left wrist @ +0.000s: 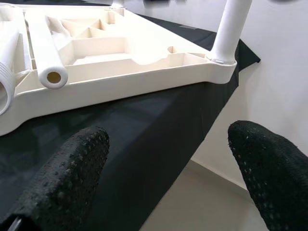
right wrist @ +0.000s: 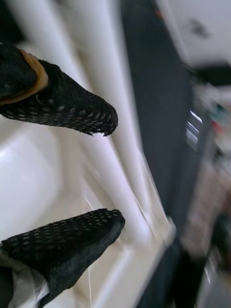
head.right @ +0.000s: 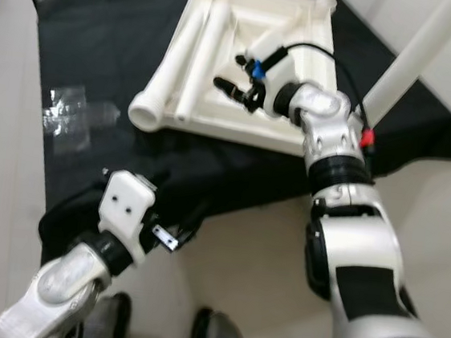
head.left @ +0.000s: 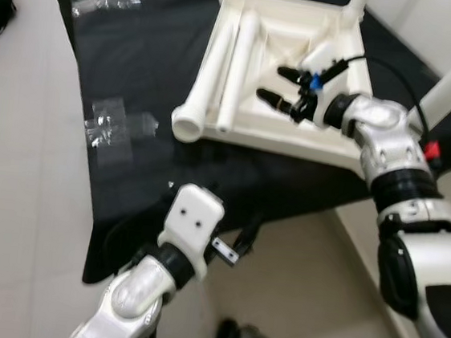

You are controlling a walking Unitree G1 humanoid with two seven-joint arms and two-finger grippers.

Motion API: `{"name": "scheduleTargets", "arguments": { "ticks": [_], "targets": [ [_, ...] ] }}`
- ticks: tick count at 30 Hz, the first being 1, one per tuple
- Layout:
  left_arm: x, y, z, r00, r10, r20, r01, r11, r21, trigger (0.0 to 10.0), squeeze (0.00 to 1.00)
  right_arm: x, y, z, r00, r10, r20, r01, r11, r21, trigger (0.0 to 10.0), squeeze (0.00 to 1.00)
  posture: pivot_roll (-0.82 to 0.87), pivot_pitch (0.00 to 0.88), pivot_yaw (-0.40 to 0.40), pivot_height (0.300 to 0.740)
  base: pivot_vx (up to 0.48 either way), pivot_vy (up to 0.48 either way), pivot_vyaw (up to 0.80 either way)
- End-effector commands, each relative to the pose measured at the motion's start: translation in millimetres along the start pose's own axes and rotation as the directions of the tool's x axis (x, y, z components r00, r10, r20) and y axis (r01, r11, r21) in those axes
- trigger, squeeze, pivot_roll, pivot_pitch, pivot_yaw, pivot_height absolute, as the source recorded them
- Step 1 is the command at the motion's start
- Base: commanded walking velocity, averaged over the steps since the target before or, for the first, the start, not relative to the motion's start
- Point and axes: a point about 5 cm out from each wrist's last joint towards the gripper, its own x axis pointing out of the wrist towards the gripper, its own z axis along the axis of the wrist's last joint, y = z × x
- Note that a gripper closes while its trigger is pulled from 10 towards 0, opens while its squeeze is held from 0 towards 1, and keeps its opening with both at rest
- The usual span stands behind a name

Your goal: Building children table

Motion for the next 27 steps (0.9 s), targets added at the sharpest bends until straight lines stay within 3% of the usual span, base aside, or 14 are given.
{"name": "scheduleTargets", "arguments": {
  "ticks": [1,3,6,11,15,18,21,27],
  "targets": [
    [-0.1,-1.6,-2,1.0,0.006,-0.011,-0.006,1.0,-0.006,10.0,0.0,-3.5,-7.6,8,0.992,-0.093,0.085,0.085,0.992,0.095,10.0,0.0,0.03,0.246,-0.103,0.74,0.0,0.0,0.0],
    [-0.1,-1.6,-2,1.0,0.006,-0.011,-0.006,1.0,-0.006,10.0,0.0,-3.5,-7.6,8,0.992,-0.093,0.085,0.085,0.992,0.095,10.0,0.0,0.03,0.246,-0.103,0.74,0.0,0.0,0.0],
    [1.2,0.8,-1,1.0,0.023,-0.005,-0.023,1.0,-0.004,10.0,0.0,-5.1,-5.0,13,0.975,-0.149,0.167,0.129,0.984,0.125,10.0,0.0,0.03,0.241,-0.099,0.74,0.0,0.0,0.0],
    [3.6,9.5,2,0.997,0.072,0.01,-0.073,0.997,0.02,10.0,0.0,-9.8,12.0,5,0.959,-0.186,0.216,0.151,0.974,0.169,10.0,0.0,0.03,0.233,-0.1,0.74,0.0,0.0,0.0],
    [4.5,12.5,3,0.995,0.094,0.016,-0.095,0.995,0.025,10.0,0.0,-10.8,20.4,1,0.961,-0.178,0.212,0.138,0.972,0.187,10.0,0.0,0.03,0.233,-0.1,0.74,0.0,0.0,0.0],
    [7.0,21.0,9,0.986,0.16,0.047,-0.163,0.984,0.074,10.0,0.0,-17.3,43.5,-12,0.974,-0.144,0.177,0.114,0.98,0.165,10.0,0.0,0.02,0.229,-0.101,0.74,0.0,0.0,0.0],
    [8.2,26.5,11,0.98,0.191,0.05,-0.195,0.978,0.08,10.0,0.0,-23.1,51.8,-17,0.974,-0.151,0.167,0.12,0.976,0.182,10.0,0.0,0.02,0.226,-0.1,0.74,0.0,-0.191,0.0],
    [9.0,32.7,13,0.971,0.234,0.05,-0.236,0.971,0.033,10.0,0.0,-26.6,54.7,-20,0.974,-0.165,0.152,0.133,0.971,0.198,10.0,0.0,0.02,0.224,-0.104,0.74,0.0,-0.105,0.0]
  ]
}}
